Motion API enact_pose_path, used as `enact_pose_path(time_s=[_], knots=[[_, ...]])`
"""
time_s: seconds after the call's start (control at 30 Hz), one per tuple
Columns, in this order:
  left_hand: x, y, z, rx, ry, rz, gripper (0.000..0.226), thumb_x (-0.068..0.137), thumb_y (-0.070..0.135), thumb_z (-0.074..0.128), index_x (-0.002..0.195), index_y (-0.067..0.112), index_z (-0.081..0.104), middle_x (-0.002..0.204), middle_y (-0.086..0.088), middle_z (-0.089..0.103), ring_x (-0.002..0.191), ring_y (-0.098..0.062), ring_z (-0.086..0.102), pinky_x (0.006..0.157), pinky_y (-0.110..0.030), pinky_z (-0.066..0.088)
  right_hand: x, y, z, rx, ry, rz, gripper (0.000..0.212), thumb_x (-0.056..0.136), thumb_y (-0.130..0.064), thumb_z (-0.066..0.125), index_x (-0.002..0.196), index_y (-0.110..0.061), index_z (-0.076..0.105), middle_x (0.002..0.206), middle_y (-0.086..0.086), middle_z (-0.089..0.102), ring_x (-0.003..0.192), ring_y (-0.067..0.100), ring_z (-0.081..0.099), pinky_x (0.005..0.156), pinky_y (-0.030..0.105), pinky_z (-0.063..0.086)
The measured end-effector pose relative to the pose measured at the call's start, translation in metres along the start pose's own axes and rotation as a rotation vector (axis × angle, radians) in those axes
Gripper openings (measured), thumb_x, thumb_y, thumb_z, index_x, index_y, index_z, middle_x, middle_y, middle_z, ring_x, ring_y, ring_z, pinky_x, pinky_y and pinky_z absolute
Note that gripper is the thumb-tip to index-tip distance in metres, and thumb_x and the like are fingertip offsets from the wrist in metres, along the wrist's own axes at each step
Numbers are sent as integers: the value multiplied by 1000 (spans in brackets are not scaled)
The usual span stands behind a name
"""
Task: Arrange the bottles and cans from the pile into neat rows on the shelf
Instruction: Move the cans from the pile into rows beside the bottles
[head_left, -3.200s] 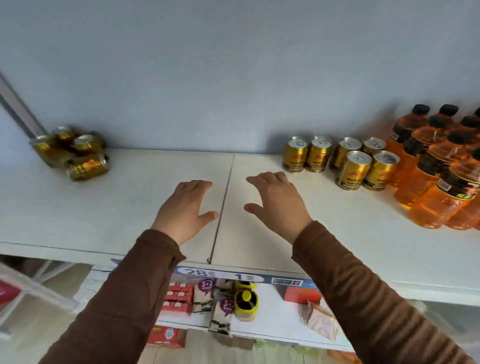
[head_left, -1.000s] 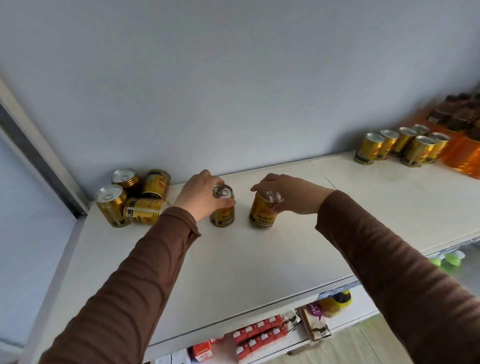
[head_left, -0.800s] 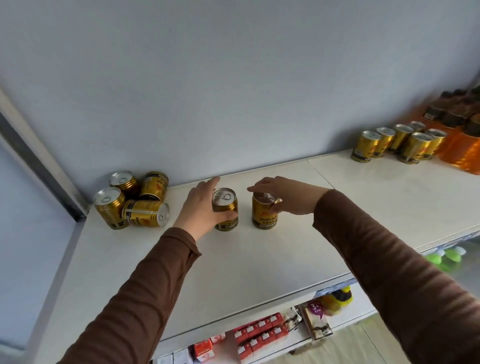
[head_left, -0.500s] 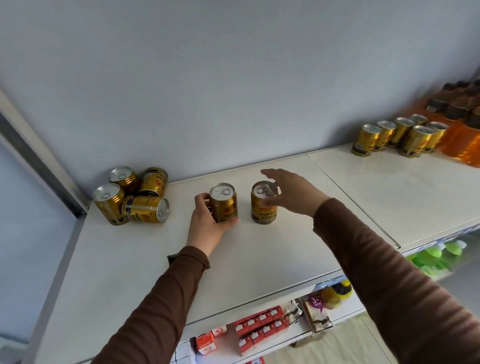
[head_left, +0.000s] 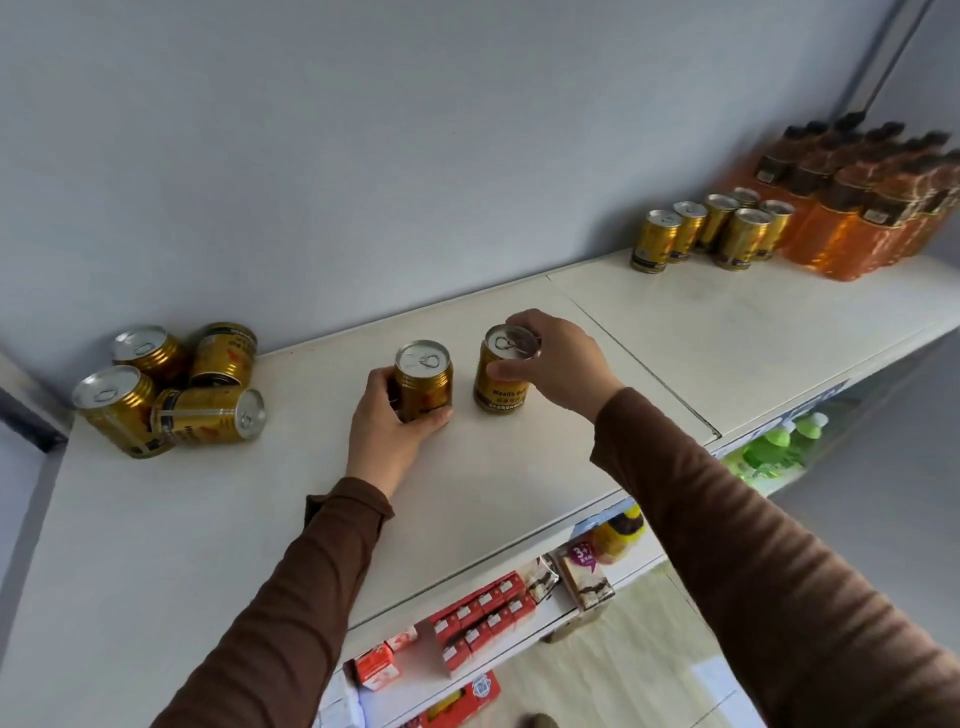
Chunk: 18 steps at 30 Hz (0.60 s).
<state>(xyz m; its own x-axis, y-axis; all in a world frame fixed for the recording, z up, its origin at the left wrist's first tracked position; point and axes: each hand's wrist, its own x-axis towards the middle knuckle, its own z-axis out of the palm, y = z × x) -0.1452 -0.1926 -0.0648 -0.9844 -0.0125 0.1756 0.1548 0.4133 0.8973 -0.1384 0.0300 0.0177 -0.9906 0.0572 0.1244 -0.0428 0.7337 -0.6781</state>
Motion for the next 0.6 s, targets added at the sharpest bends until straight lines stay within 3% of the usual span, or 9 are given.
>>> enact_pose_path(time_s=[0.1, 0.27, 0.6], knots=[[-4, 15, 24, -38, -76, 63, 66, 66, 30, 91, 118, 24, 51, 114, 6, 63, 104, -9, 60, 82, -14, 44, -11, 16, -26, -26, 61, 20, 58, 72, -48, 79, 123, -30, 58, 103, -11, 62, 92, 11, 56, 64, 19, 38], [-7, 49, 82, -63, -184, 134, 64, 65, 29, 91, 117, 24, 53, 112, 8, 65, 104, -8, 61, 90, -28, 51, -30, 57, -78, -33, 113, 65, 59, 73, -45, 80, 125, -28, 58, 110, -6, 67, 98, 15, 60, 77, 28, 47], [-31, 134, 246, -88, -263, 172, 58, 63, 27, 93, 105, 37, 54, 107, 19, 66, 98, 7, 61, 81, -13, 47, -62, 191, -210, -86, 192, 36, 63, 74, -44, 80, 129, -25, 56, 118, -2, 62, 100, 15, 58, 81, 30, 48]])
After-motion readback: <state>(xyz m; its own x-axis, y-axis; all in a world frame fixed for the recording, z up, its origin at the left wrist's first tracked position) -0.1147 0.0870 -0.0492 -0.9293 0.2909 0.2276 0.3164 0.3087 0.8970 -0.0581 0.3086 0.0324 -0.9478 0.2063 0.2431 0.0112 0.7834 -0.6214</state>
